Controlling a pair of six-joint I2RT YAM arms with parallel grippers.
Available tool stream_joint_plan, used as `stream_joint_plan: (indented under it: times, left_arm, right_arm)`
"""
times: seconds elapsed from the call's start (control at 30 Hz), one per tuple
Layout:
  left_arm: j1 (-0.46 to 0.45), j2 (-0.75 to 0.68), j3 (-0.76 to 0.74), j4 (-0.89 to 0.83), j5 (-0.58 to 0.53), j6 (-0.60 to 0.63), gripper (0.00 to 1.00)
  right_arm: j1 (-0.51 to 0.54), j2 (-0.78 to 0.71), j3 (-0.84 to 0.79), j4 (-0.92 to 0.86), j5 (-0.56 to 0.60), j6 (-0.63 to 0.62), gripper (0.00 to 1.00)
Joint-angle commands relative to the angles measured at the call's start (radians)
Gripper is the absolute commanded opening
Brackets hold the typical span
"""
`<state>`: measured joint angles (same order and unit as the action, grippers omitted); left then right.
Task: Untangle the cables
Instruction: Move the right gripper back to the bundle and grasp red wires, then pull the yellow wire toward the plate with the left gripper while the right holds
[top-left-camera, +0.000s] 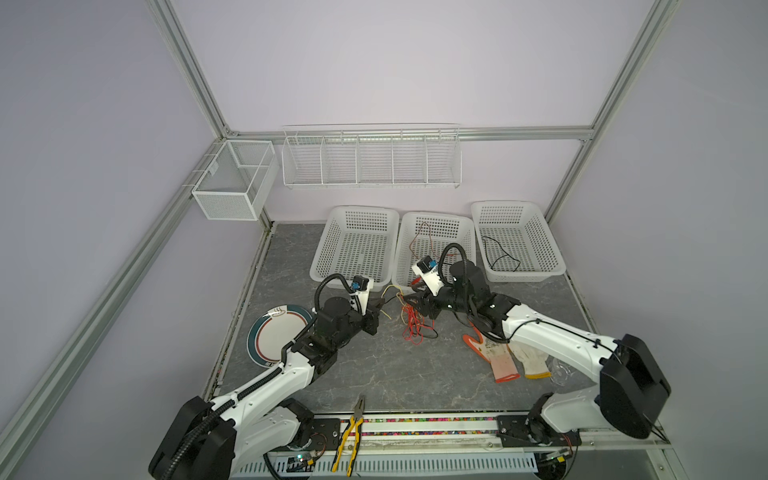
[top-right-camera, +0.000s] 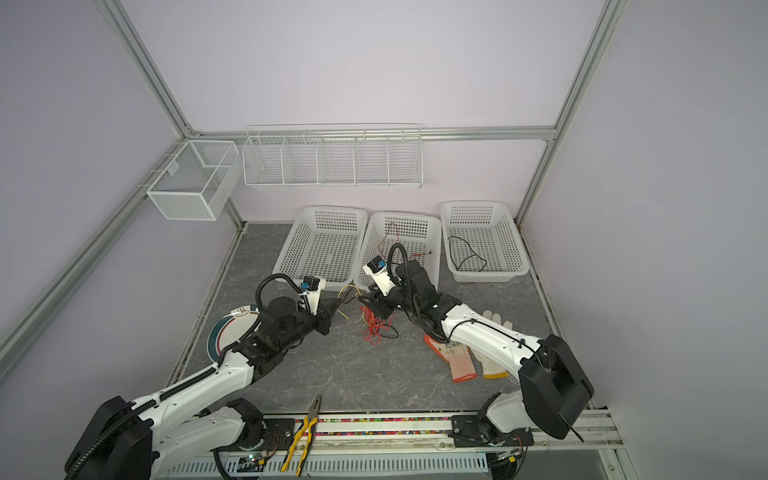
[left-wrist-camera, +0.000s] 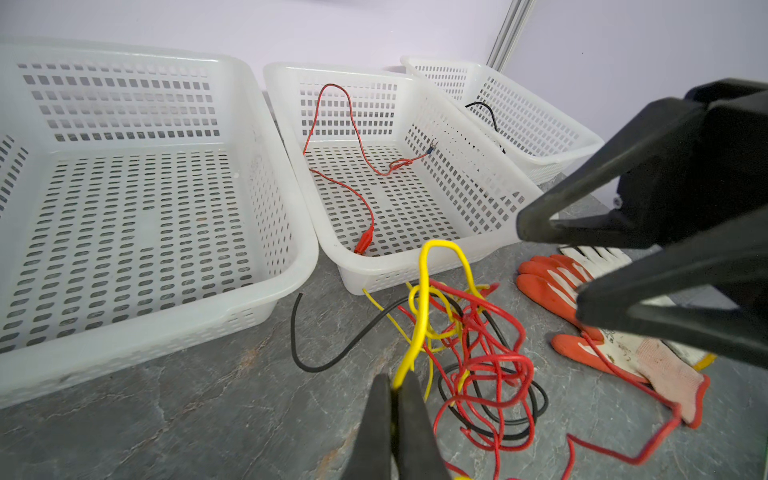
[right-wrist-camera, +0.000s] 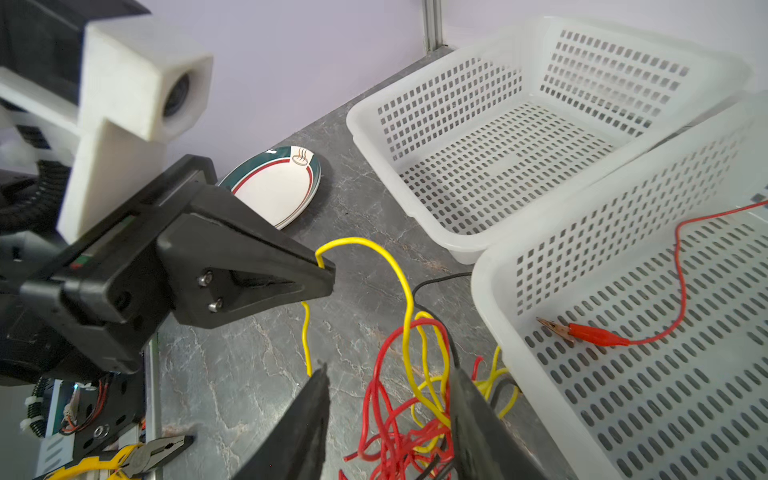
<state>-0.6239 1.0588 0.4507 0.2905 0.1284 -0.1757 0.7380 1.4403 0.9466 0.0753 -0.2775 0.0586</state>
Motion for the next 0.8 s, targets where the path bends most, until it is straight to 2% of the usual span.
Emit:
stream_joint_plan:
  times: [0.0, 0.13, 0.23, 0.3, 0.4, 0.6, 0.77]
  left_arm:
    - [-0.005, 0.008, 0.048, 0.018, -0.015, -0.01, 0.0]
    - [-0.005, 0.012, 0.052, 0.019, -0.031, -0.005, 0.0]
    - [-0.005, 0.012, 0.052, 0.021, -0.033, -0.001, 0.0]
    - [-0.005, 0.012, 0.055, 0.019, -0.033, 0.0, 0.0]
    - [-0.005, 0.005, 0.061, 0.0, -0.043, 0.006, 0.0]
    - [-0.005, -0.029, 0.092, -0.105, -0.204, -0.011, 0.0]
    - [-0.005, -0.086, 0.112, -0.167, -0.336, -0.033, 0.0]
  right_arm:
    - [0.023, 0.027, 0.038, -0.026, 0.002, -0.026, 0.48]
    - [0.039, 0.069, 0.065, -0.071, 0.036, -0.037, 0.45]
    - [0.042, 0.1, 0.064, -0.074, 0.076, -0.029, 0.38]
    - [0.042, 0.118, 0.066, -0.074, 0.092, -0.023, 0.29]
    - [0.042, 0.136, 0.064, -0.076, 0.108, -0.019, 0.08]
    - [0.044, 0.103, 0.012, -0.118, 0.17, -0.012, 0.06]
    - [0.041, 0.055, -0.051, -0.179, 0.285, 0.021, 0.06]
